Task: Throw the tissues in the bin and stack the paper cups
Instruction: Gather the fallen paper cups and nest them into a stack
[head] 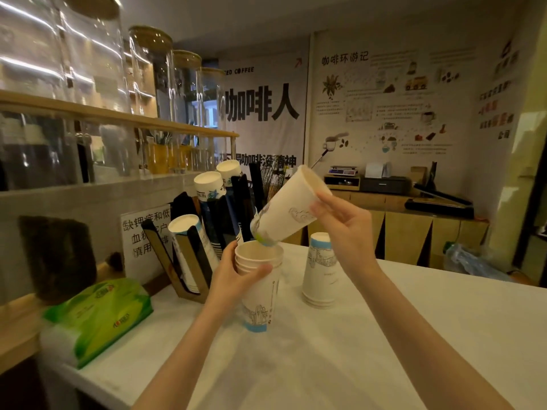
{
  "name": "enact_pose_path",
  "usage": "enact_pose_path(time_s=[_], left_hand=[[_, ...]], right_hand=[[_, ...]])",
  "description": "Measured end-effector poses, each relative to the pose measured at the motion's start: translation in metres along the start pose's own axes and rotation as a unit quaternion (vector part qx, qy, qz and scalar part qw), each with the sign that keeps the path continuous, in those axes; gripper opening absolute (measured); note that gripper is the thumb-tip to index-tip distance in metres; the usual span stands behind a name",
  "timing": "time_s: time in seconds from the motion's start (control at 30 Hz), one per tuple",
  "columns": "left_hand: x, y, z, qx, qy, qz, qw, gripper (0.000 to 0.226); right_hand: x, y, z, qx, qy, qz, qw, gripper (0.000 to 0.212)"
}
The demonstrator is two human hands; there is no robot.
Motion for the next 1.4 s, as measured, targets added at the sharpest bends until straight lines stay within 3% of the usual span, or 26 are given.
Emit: enact_pose_path(time_s=[0.17, 0.37, 0.47, 0.63, 0.73, 0.87, 0.97, 1.03, 1.23, 1.4], left_hand=[[0.001, 0.001, 0.002, 0.004, 0.012, 0.036, 0.999, 0.09], [0.002, -0.001, 0.001, 0.027, 0.022, 0.03, 0.999, 0.085], [0.003, -0.005, -0.002, 0.033, 0.027, 0.021, 0.999, 0.082], [0.015, -0.023, 0.008, 0.028, 0.053, 0.014, 0.998, 0.086], [0.028, -0.044, 0.015, -0.004, 0.051, -0.007, 0.999, 0.093], [0.031, -0.056, 0.012, -0.002, 0.018, -0.029, 0.999, 0.098], [0.035, -0.062, 0.015, 0.01, -0.03, -0.072, 0.997, 0.105], [0.037, -0.062, 0.016, 0.025, -0.034, -0.109, 0.993, 0.103], [0.01, -0.038, 0.021, 0.097, 0.102, -0.089, 0.986, 0.085], [-0.001, 0.012, 0.009, 0.177, 0.136, -0.082, 0.971, 0.077]], right_hand=[[0.051, 0.009, -0.011, -0.016, -0.194, 0.156, 0.969, 0.03], [0.084, 0.06, 0.016, 0.063, -0.349, 0.275, 0.894, 0.027], [0.083, 0.072, 0.019, 0.05, -0.314, 0.286, 0.904, 0.024], [0.077, 0.075, 0.016, 0.1, -0.287, 0.166, 0.938, 0.02], [0.074, 0.076, 0.021, 0.07, -0.284, 0.199, 0.935, 0.023], [0.074, 0.077, 0.025, 0.042, -0.288, 0.22, 0.931, 0.043], [0.075, 0.076, 0.027, -0.005, -0.296, 0.257, 0.92, 0.031], [0.066, 0.08, 0.026, -0.015, -0.261, 0.258, 0.93, 0.027], [0.027, 0.09, 0.014, 0.062, -0.128, 0.091, 0.986, 0.015], [-0.002, 0.102, 0.008, 0.157, -0.039, -0.039, 0.986, 0.012]])
Point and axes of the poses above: each hand's wrist, its own z-axis away from the middle knuckle, its own x-axis out of the palm, y = z × x, the point moved 7 cm from there along -z, towards the middle knuckle, and after that the axes turned 3 degrees about -z, right-handed, at the moved point
